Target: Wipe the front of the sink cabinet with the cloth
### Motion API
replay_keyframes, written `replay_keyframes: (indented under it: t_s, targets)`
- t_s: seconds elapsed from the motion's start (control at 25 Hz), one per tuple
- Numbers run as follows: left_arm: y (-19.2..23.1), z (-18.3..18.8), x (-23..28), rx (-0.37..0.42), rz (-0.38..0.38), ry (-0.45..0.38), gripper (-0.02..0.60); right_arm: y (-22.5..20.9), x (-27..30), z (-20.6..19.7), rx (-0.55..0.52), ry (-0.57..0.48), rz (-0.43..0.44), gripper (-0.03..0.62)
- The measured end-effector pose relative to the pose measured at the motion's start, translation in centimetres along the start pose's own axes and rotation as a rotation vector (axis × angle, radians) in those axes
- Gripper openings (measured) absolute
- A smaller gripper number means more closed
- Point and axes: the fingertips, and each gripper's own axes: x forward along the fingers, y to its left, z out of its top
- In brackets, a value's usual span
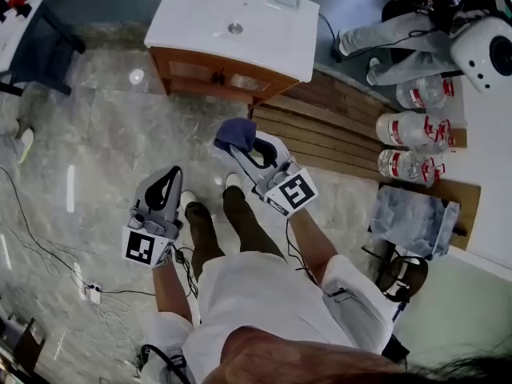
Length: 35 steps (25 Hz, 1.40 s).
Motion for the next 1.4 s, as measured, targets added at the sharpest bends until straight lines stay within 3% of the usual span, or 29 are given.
replay_keyframes:
  t_s: [0.32, 0.56, 0.76, 1.08, 1.4]
  targets:
    - [7.9, -10.8, 1.0, -0.102, 0.114, 0.078, -0.002, -6.2, 15.7, -10.0, -0.019, -0.005, 0.029, 0.114]
    - [12.4, -17.8, 0.9, -0.107, 0.114, 0.094, -0.002, -8.8, 27.3, -18.9, -0.028, -0.025, 0.004, 0.114]
    - [13.1, -22.6, 0.0, -0.147, 0.106, 0.105, -0.002, -10.4, 34.4, -24.6, -0.043, -0.029, -0.044, 0.114]
    - [11.6, -26.5, -2.0, -0.234, 0.122, 0.103, -0.002, -12.0, 40.9, -25.7, -0.093, -0.056, -0.104, 0.114]
    - [11.1, -26.1, -3.1, -0.221, 0.133, 0.106, -0.002, -14.7, 44.4, -25.2, -0.052, -0.061, -0.259, 0.112]
